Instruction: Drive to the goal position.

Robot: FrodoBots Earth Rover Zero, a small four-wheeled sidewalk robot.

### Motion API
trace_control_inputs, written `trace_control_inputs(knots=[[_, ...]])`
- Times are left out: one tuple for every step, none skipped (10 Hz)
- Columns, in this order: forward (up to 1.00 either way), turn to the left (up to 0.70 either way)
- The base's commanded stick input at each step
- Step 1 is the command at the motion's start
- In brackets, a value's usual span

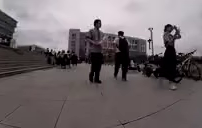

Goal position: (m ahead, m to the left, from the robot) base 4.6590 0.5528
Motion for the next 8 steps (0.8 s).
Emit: trace_control_inputs(knots=[[0.7,-0.04],[0.7,0.0],[0.27,0.44],[0.0,0.7],[0.0,0.69],[0.0,0.58],[0.19,0.22],[0.6,0.04]])
